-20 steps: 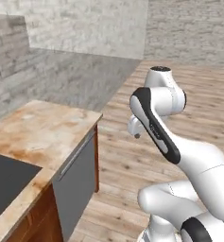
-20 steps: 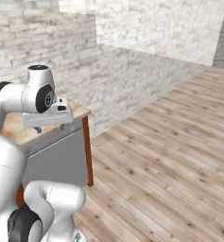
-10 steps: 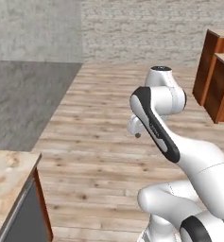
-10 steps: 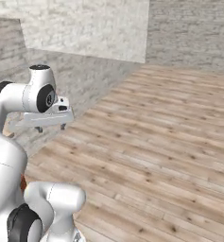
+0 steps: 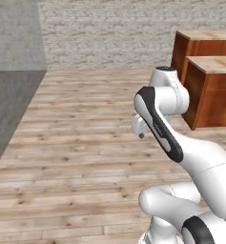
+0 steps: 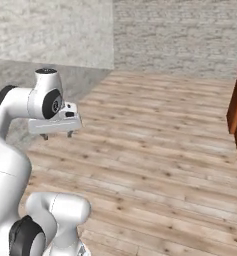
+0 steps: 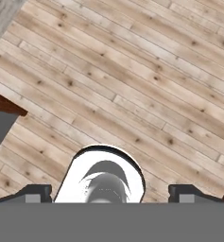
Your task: Place the large bottle from the dining counter next to the other large bottle outside the sink, and place the small bottle from the dining counter next to the other small bottle inside the sink.
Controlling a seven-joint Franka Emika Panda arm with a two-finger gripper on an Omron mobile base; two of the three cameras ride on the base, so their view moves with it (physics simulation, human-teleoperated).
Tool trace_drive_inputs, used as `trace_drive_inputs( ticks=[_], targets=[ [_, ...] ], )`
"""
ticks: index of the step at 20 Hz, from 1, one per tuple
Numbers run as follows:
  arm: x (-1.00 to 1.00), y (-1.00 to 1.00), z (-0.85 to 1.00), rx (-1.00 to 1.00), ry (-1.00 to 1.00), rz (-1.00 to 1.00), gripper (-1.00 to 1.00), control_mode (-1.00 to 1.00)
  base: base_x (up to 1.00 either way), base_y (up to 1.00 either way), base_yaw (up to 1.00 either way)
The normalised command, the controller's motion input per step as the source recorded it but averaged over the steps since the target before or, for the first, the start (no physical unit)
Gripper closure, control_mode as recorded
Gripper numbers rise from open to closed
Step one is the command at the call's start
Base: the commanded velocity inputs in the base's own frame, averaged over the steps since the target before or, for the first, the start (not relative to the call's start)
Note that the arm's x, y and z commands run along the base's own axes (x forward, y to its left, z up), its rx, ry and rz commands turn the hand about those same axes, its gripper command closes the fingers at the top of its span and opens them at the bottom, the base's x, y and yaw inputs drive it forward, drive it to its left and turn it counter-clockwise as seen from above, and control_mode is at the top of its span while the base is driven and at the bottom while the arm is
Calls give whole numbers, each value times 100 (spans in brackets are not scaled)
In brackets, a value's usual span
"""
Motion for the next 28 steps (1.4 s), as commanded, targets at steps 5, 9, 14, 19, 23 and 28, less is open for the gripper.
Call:
trace_drive_inputs(
  ticks=[5, 9, 14, 19, 23, 28],
  targets=[
    [0, 0, 0, 0, 0, 0, -100, 100, 84, -36, -27],
    [0, 0, 0, 0, 0, 0, -100, 100, 87, -37, -43],
    [0, 0, 0, 0, 0, 0, -100, 100, 32, -35, -73],
    [0, 0, 0, 0, 0, 0, -100, 100, 7, -27, -85],
    [0, 0, 0, 0, 0, 0, -100, 100, 44, -9, -71],
    [0, 0, 0, 0, 0, 0, -100, 100, 41, 10, -55]
  ],
)
